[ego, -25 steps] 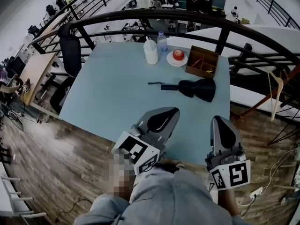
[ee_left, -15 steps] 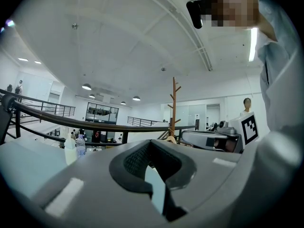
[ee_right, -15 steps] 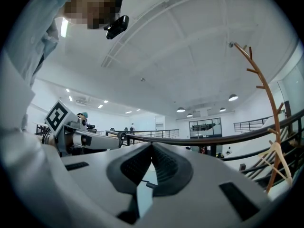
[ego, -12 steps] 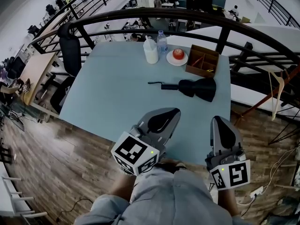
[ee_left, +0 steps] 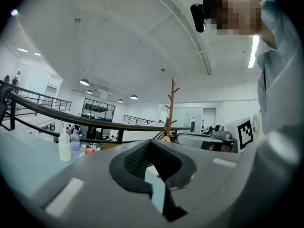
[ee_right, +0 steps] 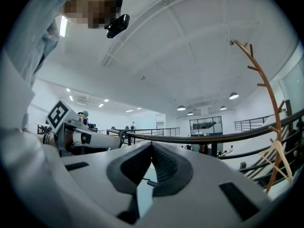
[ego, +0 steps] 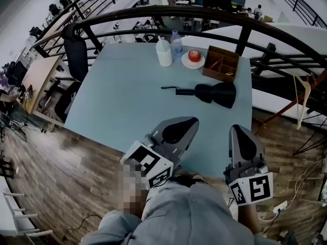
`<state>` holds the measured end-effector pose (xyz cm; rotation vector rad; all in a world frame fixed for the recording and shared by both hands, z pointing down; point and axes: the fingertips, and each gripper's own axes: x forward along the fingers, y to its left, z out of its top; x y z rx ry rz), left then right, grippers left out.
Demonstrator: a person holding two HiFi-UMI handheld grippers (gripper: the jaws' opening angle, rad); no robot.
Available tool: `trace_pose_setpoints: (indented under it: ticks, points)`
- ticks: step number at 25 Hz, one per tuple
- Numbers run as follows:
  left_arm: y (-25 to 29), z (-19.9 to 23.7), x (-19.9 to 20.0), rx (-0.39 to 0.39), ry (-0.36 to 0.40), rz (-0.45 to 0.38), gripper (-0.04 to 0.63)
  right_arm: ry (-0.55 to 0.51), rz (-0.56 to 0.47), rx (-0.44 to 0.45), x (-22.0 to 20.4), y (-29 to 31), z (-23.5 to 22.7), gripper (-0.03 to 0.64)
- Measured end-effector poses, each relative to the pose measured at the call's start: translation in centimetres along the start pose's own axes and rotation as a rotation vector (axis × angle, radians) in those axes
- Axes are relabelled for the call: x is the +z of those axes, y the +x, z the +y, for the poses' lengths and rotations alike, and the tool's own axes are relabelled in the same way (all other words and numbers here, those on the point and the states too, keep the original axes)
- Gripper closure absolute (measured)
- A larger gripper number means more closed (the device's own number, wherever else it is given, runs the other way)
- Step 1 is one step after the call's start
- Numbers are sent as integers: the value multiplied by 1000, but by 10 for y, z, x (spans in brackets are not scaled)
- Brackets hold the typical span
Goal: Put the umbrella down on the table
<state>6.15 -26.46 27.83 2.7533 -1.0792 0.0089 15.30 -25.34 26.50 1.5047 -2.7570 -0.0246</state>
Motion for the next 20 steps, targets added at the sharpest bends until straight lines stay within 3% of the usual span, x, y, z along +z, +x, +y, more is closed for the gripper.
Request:
trace_pose_setpoints:
  ticks: [20]
  points:
    - [-5,-9,-1,-13,-20,-12,591,-3,20,-11,-5,-7,3,618]
